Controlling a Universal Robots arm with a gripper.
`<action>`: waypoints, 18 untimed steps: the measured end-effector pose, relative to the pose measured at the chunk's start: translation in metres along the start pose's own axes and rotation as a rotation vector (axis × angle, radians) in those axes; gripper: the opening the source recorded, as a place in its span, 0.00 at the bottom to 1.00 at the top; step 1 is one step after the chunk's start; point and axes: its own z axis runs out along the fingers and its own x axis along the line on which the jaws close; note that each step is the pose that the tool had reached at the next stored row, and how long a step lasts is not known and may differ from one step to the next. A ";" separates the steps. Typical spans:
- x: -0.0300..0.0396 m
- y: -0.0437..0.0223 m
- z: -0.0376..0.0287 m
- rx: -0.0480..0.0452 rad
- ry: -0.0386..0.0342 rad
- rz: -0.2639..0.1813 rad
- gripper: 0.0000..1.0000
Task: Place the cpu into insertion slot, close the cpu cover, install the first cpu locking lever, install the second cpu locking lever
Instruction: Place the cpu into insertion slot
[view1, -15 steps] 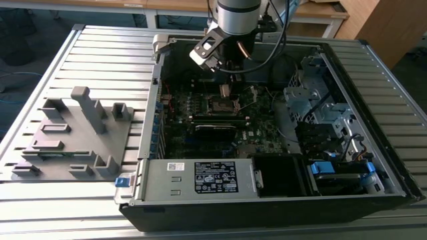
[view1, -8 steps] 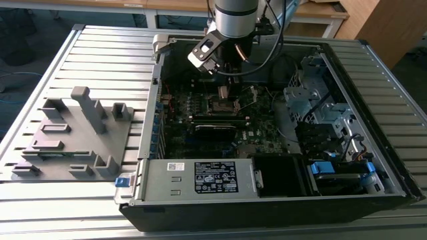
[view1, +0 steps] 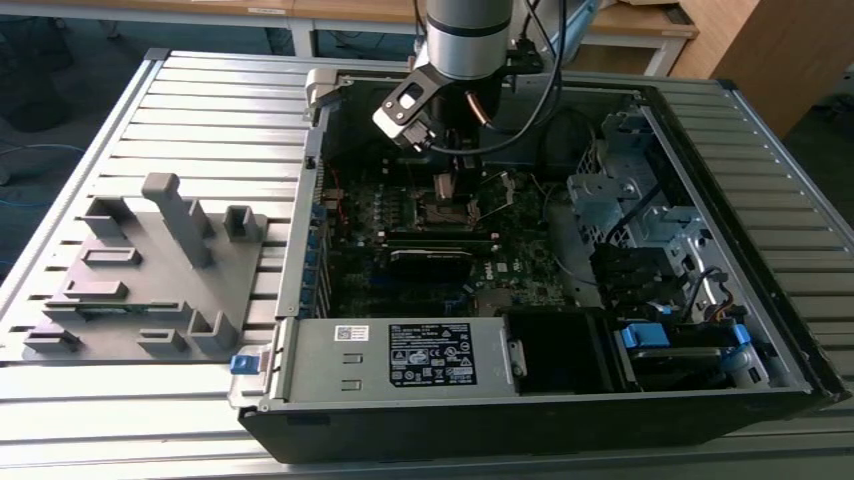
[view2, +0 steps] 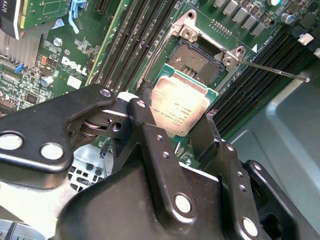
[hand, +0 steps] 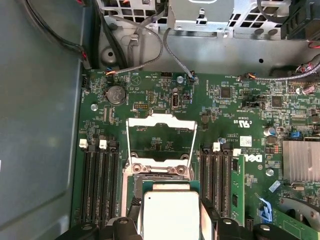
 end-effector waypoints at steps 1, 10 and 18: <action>0.0000 -0.0001 0.0001 0.0000 0.0000 0.000 0.54; 0.0000 -0.0003 0.0029 -0.0001 0.0001 0.000 0.54; 0.0000 -0.0006 0.0067 -0.0001 0.0001 0.000 0.54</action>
